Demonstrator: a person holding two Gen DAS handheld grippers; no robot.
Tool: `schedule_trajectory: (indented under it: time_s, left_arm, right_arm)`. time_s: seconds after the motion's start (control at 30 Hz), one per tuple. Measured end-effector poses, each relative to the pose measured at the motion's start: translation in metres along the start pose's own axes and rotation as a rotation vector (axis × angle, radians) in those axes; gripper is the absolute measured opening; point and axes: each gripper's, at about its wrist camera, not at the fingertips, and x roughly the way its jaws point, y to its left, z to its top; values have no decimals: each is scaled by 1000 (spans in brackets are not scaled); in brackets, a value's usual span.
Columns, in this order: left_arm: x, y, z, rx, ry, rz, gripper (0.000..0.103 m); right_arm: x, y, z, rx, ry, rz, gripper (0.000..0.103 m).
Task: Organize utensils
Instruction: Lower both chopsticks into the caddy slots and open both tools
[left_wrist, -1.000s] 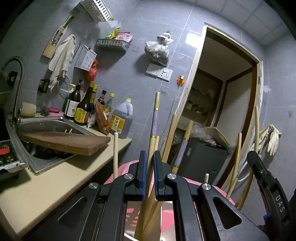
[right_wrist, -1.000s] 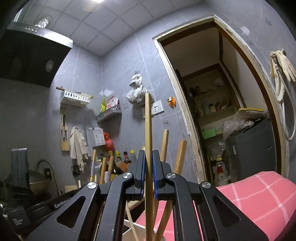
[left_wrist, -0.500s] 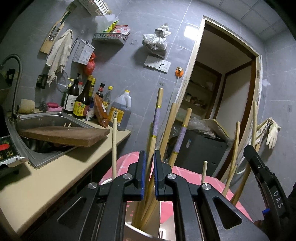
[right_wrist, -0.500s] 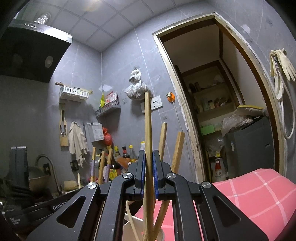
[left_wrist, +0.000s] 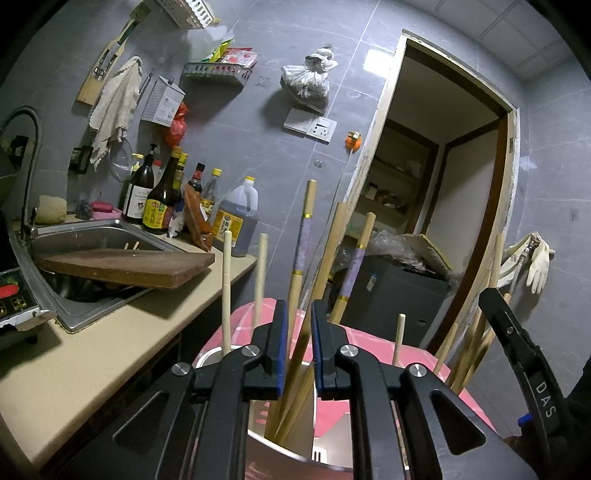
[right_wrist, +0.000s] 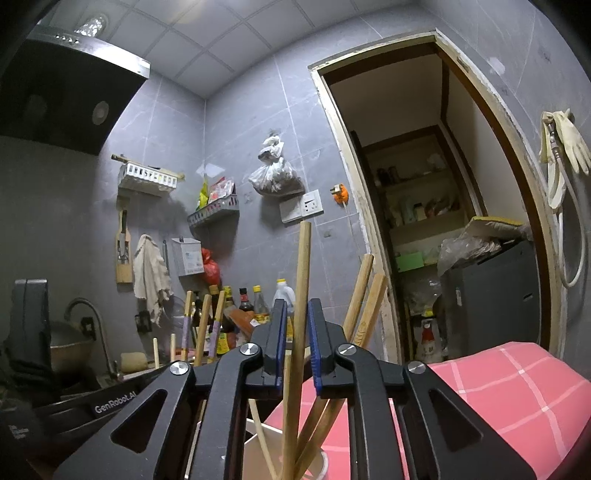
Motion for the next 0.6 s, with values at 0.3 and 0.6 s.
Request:
schedule_trajectory:
  time_s: [0.3, 0.6]
  left_arm:
    - [-6, -1, 3, -4, -6, 0, 28]
    - [-14, -8, 4, 20, -16, -3, 33]
  right_arm:
    - [-6, -2, 2, -3, -27, -16, 25]
    - [-13, -7, 5, 2, -49, -48, 39]
